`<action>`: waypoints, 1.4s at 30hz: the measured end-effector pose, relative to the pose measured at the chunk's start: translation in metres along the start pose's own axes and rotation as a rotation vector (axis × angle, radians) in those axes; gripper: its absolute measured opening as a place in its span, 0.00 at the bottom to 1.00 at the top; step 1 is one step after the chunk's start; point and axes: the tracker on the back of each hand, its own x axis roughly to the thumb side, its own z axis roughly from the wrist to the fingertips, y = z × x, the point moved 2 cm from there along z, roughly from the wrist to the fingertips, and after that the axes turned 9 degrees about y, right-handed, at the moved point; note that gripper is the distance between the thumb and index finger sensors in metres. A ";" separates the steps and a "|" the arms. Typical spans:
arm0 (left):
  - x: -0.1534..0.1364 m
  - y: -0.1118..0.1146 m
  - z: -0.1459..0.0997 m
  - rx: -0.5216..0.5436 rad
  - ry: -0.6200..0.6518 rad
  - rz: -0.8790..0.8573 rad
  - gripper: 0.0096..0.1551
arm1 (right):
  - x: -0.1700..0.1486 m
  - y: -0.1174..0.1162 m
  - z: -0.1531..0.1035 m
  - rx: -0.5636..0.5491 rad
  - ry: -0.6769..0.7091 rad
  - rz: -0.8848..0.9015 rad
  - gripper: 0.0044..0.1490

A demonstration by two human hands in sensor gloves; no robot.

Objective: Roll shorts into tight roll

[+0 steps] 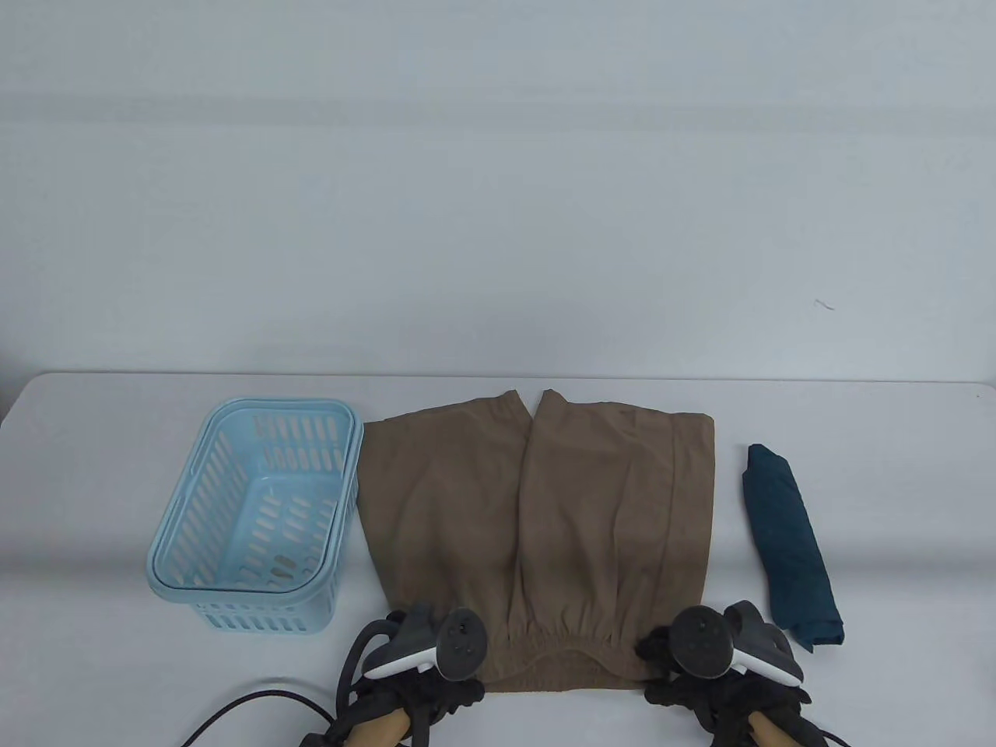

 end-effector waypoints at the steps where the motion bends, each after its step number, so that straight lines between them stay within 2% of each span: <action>1: 0.000 0.000 0.000 0.013 -0.002 0.003 0.37 | 0.000 0.000 0.000 0.001 -0.001 0.000 0.38; 11: 0.000 -0.002 0.003 0.051 -0.001 0.010 0.30 | 0.005 0.002 0.000 0.027 0.003 0.000 0.29; 21: 0.001 -0.001 0.004 0.052 0.010 0.004 0.30 | -0.001 0.001 -0.004 0.015 -0.020 0.061 0.29; 23: 0.001 -0.004 0.005 0.074 0.014 0.036 0.33 | -0.002 0.008 -0.006 -0.034 -0.039 0.054 0.31; 27: 0.004 -0.029 0.006 0.181 0.020 0.027 0.35 | 0.007 0.022 -0.010 -0.126 -0.020 0.127 0.34; 31: 0.009 -0.064 0.024 0.235 0.038 -0.039 0.35 | 0.034 0.026 -0.003 -0.171 0.099 0.208 0.33; 35: 0.015 -0.103 0.052 0.289 0.018 -0.038 0.35 | 0.067 0.025 0.008 -0.120 0.170 0.220 0.34; 38: 0.022 -0.127 0.081 0.320 -0.024 0.012 0.37 | 0.092 0.015 0.021 -0.059 0.155 0.179 0.40; 42: 0.026 -0.135 0.119 0.243 -0.070 0.067 0.36 | 0.110 -0.003 0.032 -0.019 0.146 0.125 0.44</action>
